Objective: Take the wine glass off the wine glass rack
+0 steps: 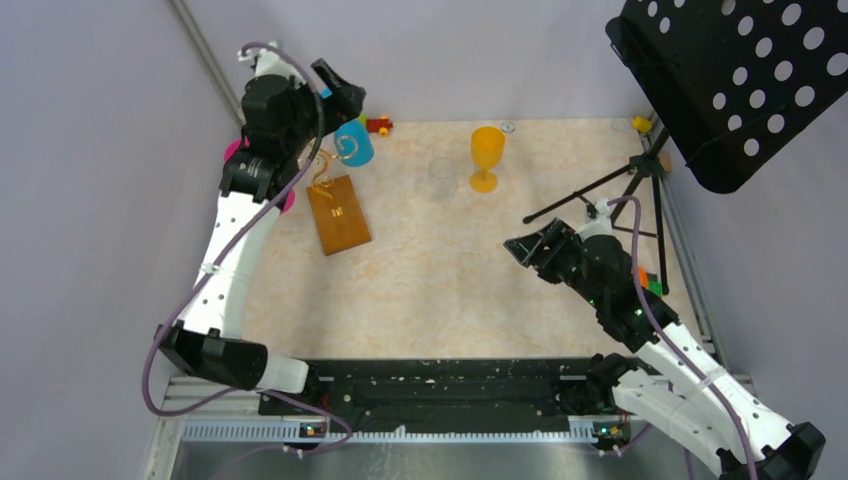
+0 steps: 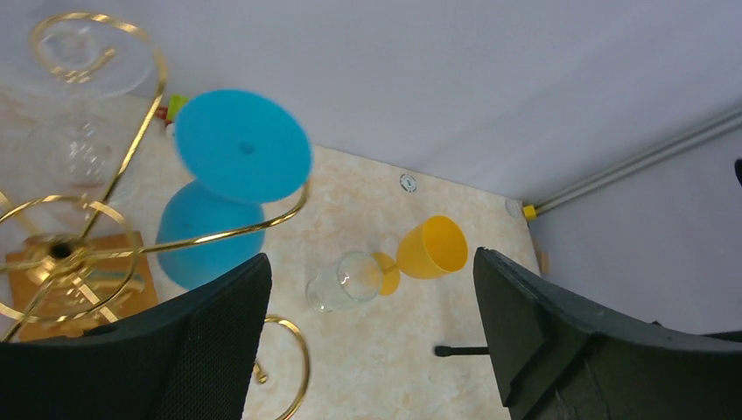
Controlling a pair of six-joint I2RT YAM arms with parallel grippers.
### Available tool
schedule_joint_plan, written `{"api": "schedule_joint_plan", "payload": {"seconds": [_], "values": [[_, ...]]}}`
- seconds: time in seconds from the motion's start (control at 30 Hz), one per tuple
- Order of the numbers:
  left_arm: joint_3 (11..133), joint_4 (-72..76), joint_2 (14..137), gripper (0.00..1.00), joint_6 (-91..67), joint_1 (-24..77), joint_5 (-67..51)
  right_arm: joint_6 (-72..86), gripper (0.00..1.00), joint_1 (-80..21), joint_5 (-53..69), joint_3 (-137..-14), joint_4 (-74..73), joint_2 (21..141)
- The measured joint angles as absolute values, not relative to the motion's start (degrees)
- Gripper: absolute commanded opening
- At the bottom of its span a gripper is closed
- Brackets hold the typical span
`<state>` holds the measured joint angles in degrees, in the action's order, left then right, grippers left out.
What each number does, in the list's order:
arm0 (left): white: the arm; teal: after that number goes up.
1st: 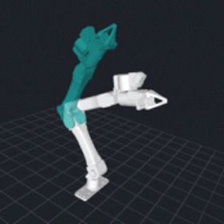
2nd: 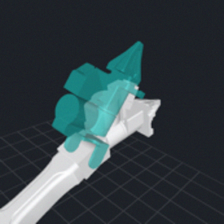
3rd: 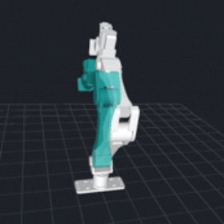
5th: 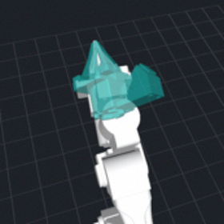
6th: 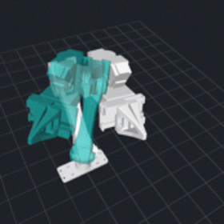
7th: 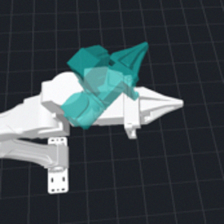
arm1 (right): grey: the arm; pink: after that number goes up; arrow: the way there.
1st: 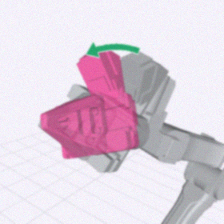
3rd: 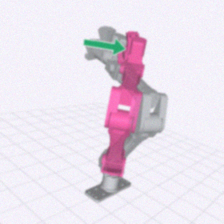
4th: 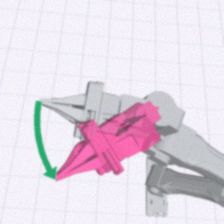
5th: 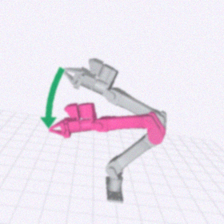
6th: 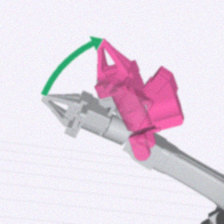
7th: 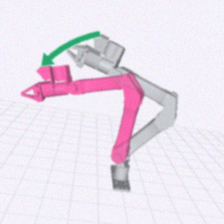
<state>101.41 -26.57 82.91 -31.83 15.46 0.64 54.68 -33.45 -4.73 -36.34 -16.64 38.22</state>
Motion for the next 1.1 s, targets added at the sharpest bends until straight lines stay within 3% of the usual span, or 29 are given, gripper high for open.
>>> {"api": "schedule_joint_plan", "payload": {"seconds": [0.3,0.53,0.83,1.1], "values": [[84.68,-16.91,73.67,0.86,-45.8,8.8,5.48,55.29,0.63,-33.45,-3.92,-35.79,-15.44,38.89],[84.55,-13.1,73.67,0.59,-52.51,7.79,8.32,56.27,0.63,-33.45,-3.77,-33.95,-14.9,38.5],[84.97,-11.64,77.49,0.59,-56.34,7.79,12.03,56.71,0.62,-33.45,-3.79,-33.95,-14.9,37.5],[86.17,-12.8,82.94,0.53,-57.14,7.79,12.56,56.8,0.6,-33.45,-3.84,-33.74,-14.9,37.47]]}}
